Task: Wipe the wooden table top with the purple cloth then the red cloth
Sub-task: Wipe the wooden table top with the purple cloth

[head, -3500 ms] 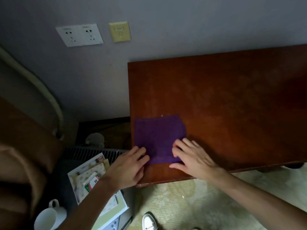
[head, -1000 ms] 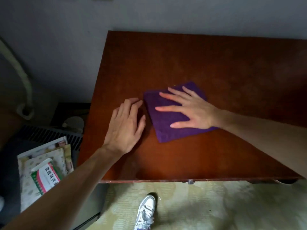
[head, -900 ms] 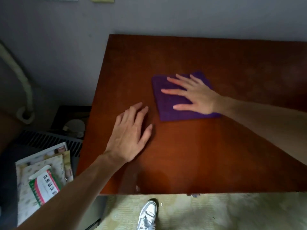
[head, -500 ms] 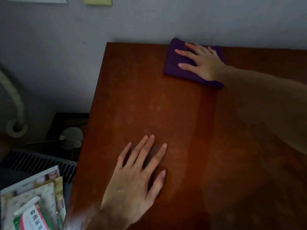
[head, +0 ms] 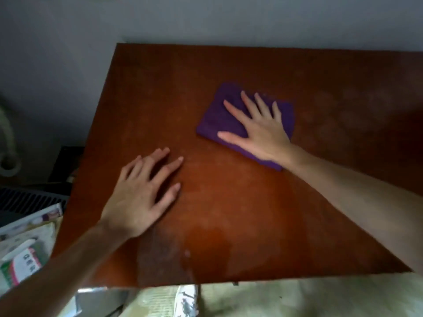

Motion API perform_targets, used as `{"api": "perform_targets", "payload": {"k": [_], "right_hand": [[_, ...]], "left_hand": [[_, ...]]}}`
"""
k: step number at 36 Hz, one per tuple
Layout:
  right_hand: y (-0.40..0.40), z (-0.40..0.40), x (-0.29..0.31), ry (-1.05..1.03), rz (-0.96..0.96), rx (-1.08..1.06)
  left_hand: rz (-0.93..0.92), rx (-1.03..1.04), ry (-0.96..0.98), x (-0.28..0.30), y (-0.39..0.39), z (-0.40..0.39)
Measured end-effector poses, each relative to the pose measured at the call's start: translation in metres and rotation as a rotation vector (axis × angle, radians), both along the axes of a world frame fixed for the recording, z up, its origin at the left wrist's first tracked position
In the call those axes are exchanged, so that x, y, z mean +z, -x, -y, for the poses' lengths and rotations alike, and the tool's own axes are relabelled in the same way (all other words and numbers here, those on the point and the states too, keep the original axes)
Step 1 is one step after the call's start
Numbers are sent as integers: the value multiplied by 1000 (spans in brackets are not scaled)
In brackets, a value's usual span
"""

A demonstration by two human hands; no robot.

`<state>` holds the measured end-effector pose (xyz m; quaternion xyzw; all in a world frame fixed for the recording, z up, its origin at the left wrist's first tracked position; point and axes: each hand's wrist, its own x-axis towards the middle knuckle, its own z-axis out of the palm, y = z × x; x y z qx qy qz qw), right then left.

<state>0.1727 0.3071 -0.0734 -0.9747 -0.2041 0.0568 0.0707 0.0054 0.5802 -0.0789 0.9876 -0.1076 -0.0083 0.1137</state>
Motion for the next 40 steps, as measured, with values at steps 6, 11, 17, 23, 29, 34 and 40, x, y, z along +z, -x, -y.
{"api": "perform_targets", "payload": {"k": [6, 11, 17, 23, 29, 34, 40], "right_hand": [[147, 57, -8, 0, 53, 169], [206, 89, -12, -13, 95, 234], [156, 108, -2, 13, 38, 483], [31, 123, 0, 41, 52, 635], [-79, 115, 1, 32, 68, 470], [-161, 109, 2, 11, 53, 289], [-224, 98, 2, -43, 51, 13]], "left_hand": [[11, 60, -5, 2, 10, 7], [18, 159, 21, 5, 12, 28], [75, 285, 215, 5, -6, 91], [134, 272, 405, 5, -39, 139], [105, 288, 383, -3, -49, 158], [13, 152, 147, -5, -48, 160], [-8, 132, 85, -7, -53, 161]]}}
